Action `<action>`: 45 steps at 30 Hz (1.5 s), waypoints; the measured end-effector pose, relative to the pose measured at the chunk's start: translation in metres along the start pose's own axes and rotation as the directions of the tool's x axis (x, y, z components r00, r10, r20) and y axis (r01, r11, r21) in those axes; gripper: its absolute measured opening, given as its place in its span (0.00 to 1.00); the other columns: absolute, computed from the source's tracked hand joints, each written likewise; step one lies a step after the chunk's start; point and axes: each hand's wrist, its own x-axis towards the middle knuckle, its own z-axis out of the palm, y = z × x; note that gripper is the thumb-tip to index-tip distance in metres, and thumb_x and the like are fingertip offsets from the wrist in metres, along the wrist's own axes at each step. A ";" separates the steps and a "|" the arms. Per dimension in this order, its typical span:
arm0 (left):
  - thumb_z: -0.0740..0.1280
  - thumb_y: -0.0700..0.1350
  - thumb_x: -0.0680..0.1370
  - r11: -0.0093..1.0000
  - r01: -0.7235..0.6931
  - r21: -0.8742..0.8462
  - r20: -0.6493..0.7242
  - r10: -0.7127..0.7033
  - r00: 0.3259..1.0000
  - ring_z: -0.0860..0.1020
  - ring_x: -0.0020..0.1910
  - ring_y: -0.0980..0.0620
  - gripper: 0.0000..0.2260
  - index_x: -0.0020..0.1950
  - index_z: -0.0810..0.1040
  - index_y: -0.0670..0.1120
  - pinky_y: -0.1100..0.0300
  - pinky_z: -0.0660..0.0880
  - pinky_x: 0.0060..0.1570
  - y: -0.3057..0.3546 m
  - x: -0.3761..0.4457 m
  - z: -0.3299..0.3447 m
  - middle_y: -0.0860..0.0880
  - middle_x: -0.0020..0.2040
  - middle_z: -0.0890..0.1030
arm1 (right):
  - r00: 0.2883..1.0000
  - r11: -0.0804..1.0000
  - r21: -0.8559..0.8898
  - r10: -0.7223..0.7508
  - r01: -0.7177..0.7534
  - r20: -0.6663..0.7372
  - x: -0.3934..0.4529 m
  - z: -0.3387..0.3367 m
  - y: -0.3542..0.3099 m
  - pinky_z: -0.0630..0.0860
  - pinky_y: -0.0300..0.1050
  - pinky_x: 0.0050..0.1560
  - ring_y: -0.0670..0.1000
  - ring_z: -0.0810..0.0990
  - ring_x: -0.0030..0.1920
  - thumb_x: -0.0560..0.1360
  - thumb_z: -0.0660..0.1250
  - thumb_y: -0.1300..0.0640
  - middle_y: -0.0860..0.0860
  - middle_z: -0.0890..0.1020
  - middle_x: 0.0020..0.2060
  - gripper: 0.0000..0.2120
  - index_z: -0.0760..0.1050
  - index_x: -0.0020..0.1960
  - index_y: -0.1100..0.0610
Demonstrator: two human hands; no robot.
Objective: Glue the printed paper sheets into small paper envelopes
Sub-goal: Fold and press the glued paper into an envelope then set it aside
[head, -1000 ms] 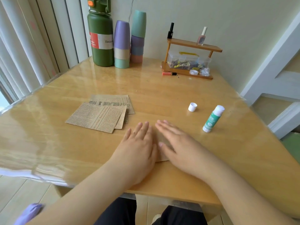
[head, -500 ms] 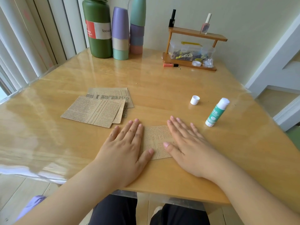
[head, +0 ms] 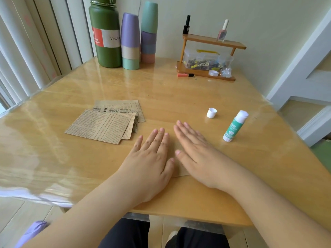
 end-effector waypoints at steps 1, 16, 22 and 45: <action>0.27 0.60 0.70 1.000 0.004 -0.002 0.016 -0.004 1.000 0.31 0.73 0.54 0.36 0.75 0.33 0.46 0.54 0.34 0.72 0.002 0.003 0.002 0.49 0.76 0.34 | 1.000 1.000 -0.007 -0.011 0.011 0.018 0.003 0.003 -0.002 0.37 0.42 0.75 0.39 0.33 0.73 0.82 0.44 0.48 0.44 0.37 0.76 0.27 0.37 0.77 0.52; 0.26 0.59 0.69 0.999 0.009 0.046 0.056 -0.012 0.998 0.33 0.73 0.53 0.36 0.75 0.33 0.45 0.52 0.37 0.73 0.003 0.008 0.010 0.48 0.76 0.35 | 0.998 1.000 0.000 0.020 -0.020 0.060 0.009 0.016 0.002 0.36 0.37 0.73 0.38 0.37 0.74 0.81 0.40 0.46 0.44 0.39 0.76 0.27 0.39 0.77 0.52; 0.40 0.55 0.81 1.000 -0.002 0.009 0.054 0.001 0.999 0.32 0.73 0.54 0.27 0.75 0.34 0.44 0.55 0.35 0.73 0.005 0.010 -0.003 0.48 0.76 0.34 | 0.999 0.993 0.119 -0.018 0.023 -0.047 0.009 -0.003 0.008 0.37 0.35 0.73 0.37 0.38 0.74 0.83 0.48 0.54 0.43 0.43 0.76 0.26 0.42 0.77 0.53; 0.25 0.60 0.67 0.999 -0.048 0.022 -0.007 0.048 0.999 0.28 0.71 0.56 0.37 0.73 0.29 0.47 0.59 0.29 0.69 -0.003 -0.004 -0.003 0.50 0.74 0.30 | 0.993 0.992 0.056 -0.111 0.113 -0.038 -0.001 0.002 0.020 0.35 0.33 0.72 0.33 0.35 0.72 0.72 0.34 0.38 0.40 0.40 0.75 0.35 0.40 0.77 0.50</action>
